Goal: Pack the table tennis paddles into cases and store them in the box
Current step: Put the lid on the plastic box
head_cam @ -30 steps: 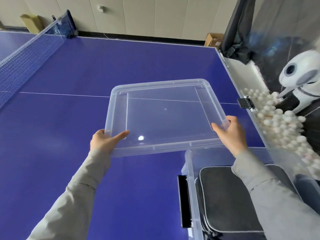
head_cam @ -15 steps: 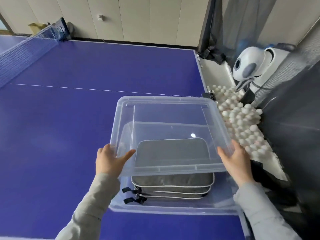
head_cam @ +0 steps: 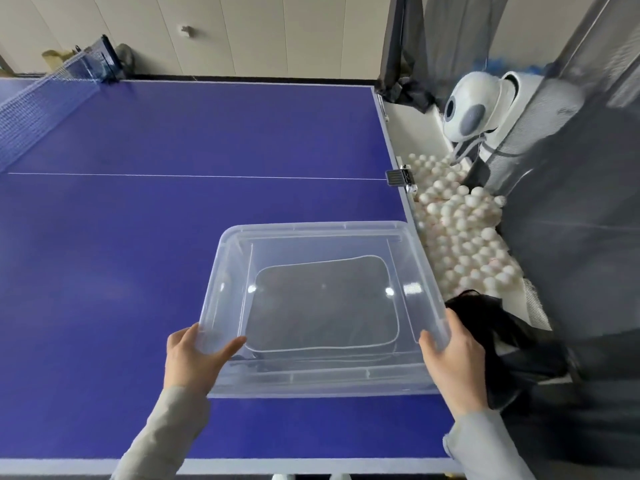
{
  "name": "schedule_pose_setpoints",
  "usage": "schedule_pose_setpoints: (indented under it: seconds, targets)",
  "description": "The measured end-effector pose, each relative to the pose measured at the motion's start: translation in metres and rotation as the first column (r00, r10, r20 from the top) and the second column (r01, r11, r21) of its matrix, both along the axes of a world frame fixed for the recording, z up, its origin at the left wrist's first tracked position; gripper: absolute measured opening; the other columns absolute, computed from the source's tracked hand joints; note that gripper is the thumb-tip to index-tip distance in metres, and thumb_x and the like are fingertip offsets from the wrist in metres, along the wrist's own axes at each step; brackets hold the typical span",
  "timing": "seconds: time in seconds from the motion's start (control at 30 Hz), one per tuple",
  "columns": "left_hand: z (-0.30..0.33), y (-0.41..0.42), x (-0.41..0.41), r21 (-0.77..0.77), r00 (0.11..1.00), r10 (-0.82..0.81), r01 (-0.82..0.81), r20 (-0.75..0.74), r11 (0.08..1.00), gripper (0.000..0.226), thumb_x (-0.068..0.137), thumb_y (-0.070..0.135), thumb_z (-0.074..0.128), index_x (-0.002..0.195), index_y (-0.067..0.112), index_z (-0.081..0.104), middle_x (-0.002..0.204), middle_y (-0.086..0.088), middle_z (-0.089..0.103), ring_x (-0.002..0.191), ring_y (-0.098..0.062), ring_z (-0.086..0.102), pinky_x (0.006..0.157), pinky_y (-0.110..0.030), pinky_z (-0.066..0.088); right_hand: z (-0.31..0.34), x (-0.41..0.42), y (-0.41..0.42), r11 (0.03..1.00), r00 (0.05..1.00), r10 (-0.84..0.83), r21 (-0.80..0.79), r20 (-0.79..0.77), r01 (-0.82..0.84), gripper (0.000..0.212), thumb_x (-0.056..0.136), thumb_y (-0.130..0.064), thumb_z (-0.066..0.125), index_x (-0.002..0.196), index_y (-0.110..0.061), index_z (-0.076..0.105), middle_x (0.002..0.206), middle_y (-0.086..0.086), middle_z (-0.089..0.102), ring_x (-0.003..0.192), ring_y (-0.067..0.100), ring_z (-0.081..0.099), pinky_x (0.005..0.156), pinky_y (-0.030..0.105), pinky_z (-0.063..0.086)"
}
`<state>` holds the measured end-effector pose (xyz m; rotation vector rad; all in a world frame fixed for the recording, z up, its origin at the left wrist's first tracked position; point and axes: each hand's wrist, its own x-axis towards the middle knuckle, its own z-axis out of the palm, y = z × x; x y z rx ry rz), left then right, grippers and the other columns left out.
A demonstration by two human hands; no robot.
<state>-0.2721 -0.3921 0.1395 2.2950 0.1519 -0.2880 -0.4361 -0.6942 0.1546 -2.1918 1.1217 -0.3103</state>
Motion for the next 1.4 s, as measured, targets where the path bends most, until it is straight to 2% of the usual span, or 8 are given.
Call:
schedule_pose_setpoints:
  seconds: [0.3,0.47,0.63,0.73,0.83,0.9,1.07,1.4]
  targets:
    - [-0.015,0.003,-0.008,-0.053,0.999,0.002,-0.005,-0.055,0.999,0.056,0.065,0.035,0.084,0.112,0.014,0.061,0.119,-0.010,0.048,0.104,-0.026,0.052,0.089,-0.042,0.047,-0.008,-0.018,0.011,0.998,1.000,-0.009,0.067,-0.009,0.009,0.063,0.089,-0.019,0.062,0.144,-0.005,0.034,0.145,0.016,0.043,0.134,0.031,0.040,0.109,0.037,0.033]
    - [-0.019,0.005,-0.004,-0.010,0.994,0.077,-0.078,-0.075,0.997,0.100,0.061,0.043,0.084,0.145,0.024,0.033,0.134,-0.003,0.035,0.129,-0.024,0.032,0.105,-0.048,0.035,-0.013,-0.017,0.005,0.996,1.000,-0.017,0.091,-0.006,0.018,0.065,0.087,-0.026,0.065,0.142,-0.007,0.037,0.145,0.014,0.042,0.135,0.027,0.038,0.110,0.039,0.033]
    - [-0.018,0.009,0.029,-0.088,0.976,0.048,-0.069,-0.214,0.994,0.116,0.058,0.038,0.087,0.150,0.024,0.017,0.150,-0.004,0.023,0.137,-0.026,0.030,0.113,-0.046,0.028,-0.016,0.005,-0.024,0.963,0.999,-0.046,0.266,-0.002,0.045,0.086,0.079,-0.043,0.071,0.147,-0.014,0.027,0.152,0.008,0.031,0.140,0.023,0.029,0.115,0.040,0.026]
    - [-0.016,0.008,0.046,-0.137,0.932,0.010,-0.064,-0.361,0.988,0.113,0.063,0.033,0.085,0.150,0.018,0.014,0.148,-0.009,0.036,0.131,-0.031,0.041,0.107,-0.045,0.034,-0.025,0.016,-0.039,0.907,0.995,-0.089,0.407,-0.052,0.102,0.094,0.074,-0.046,0.075,0.146,-0.015,0.025,0.150,0.005,0.035,0.135,0.024,0.037,0.110,0.037,0.032]
    - [-0.015,0.007,0.048,-0.094,0.928,-0.028,-0.008,-0.372,0.996,0.088,0.064,0.032,0.085,0.136,0.012,0.039,0.125,-0.012,0.059,0.105,-0.029,0.060,0.091,-0.042,0.046,-0.034,0.015,-0.042,0.826,0.986,-0.168,0.543,-0.016,0.149,0.089,0.065,-0.046,0.082,0.137,-0.017,0.039,0.133,-0.002,0.053,0.114,0.019,0.052,0.098,0.032,0.039]
    - [-0.014,0.007,0.045,-0.087,0.958,-0.029,0.004,-0.286,0.996,0.061,0.061,0.028,0.088,0.110,0.011,0.056,0.103,-0.009,0.066,0.082,-0.021,0.062,0.077,-0.036,0.048,-0.038,0.014,-0.042,0.853,0.981,-0.194,0.494,-0.004,0.171,0.090,0.062,-0.049,0.083,0.136,-0.017,0.042,0.127,-0.007,0.054,0.118,0.021,0.052,0.100,0.034,0.040]
    - [-0.015,0.003,0.035,0.039,0.996,-0.054,0.057,-0.073,0.998,0.049,0.061,0.032,0.087,0.088,0.006,0.055,0.102,-0.010,0.050,0.078,-0.027,0.054,0.070,-0.036,0.045,-0.034,0.013,-0.033,0.982,0.989,-0.126,0.153,0.076,0.113,0.075,0.068,-0.041,0.082,0.128,-0.009,0.050,0.115,0.005,0.047,0.116,0.027,0.049,0.095,0.031,0.037]
    - [-0.014,0.001,0.024,0.050,0.988,-0.123,0.119,0.096,0.992,0.055,0.070,0.028,0.081,0.112,0.007,0.052,0.106,-0.001,0.047,0.091,-0.021,0.048,0.078,-0.032,0.038,-0.033,0.015,-0.029,0.999,1.000,-0.014,-0.029,0.025,0.015,0.077,0.075,-0.034,0.077,0.133,0.004,0.044,0.125,0.019,0.045,0.120,0.033,0.044,0.102,0.036,0.034]
